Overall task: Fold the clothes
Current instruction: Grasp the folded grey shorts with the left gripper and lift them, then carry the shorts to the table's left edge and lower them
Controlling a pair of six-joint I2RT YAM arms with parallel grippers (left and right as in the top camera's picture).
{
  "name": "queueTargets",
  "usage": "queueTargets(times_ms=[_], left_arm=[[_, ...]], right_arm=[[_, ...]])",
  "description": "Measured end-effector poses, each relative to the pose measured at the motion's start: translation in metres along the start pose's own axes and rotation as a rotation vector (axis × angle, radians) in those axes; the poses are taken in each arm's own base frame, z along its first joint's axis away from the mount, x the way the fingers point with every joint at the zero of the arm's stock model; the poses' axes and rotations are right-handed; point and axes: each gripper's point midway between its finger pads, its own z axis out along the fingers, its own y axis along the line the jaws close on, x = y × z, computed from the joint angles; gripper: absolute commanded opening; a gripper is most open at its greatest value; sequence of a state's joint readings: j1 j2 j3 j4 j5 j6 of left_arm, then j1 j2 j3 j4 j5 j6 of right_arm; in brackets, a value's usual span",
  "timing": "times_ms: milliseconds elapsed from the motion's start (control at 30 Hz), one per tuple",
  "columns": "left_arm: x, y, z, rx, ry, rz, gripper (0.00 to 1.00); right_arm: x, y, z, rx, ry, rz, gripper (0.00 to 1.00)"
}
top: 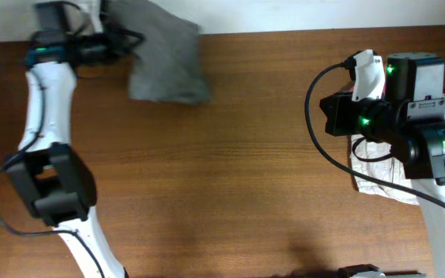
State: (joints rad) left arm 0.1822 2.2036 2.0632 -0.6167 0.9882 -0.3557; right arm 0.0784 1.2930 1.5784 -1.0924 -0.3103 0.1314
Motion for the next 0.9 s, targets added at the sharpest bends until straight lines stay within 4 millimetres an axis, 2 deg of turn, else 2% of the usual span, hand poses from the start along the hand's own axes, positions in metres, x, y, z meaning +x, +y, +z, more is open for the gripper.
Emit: queueTargets(times_ms=[133, 300, 500, 533, 567, 600, 733, 900], left_arm=[[-0.015, 0.05, -0.038, -0.16, -0.084, -0.141, 0.0], [-0.012, 0.103, -0.08, -0.352, -0.137, -0.301, 0.0], [0.017, 0.16, -0.122, -0.57, -0.145, -0.468, 0.01], [0.024, 0.175, -0.131, -0.605, -0.15, -0.498, 0.0], [0.026, 0.178, -0.133, -0.611, -0.15, -0.505, 0.0], [0.031, 0.188, -0.14, -0.629, -0.156, -0.521, 0.0], [0.059, 0.22, -0.16, -0.687, -0.139, -0.594, 0.0], [0.099, 0.247, -0.176, -0.738, -0.105, -0.718, 0.01]], right_arm=[[0.0, 0.0, 0.0, 0.0, 0.0, 0.0, 0.04], [0.0, 0.0, 0.0, 0.0, 0.0, 0.0, 0.04], [0.0, 0.0, 0.0, 0.0, 0.0, 0.0, 0.04], [0.0, 0.0, 0.0, 0.0, 0.0, 0.0, 0.04], [0.0, 0.0, 0.0, 0.0, 0.0, 0.0, 0.04], [0.0, 0.0, 0.0, 0.0, 0.0, 0.0, 0.04], [0.0, 0.0, 0.0, 0.0, 0.0, 0.0, 0.04], [0.0, 0.0, 0.0, 0.0, 0.0, 0.0, 0.04]])
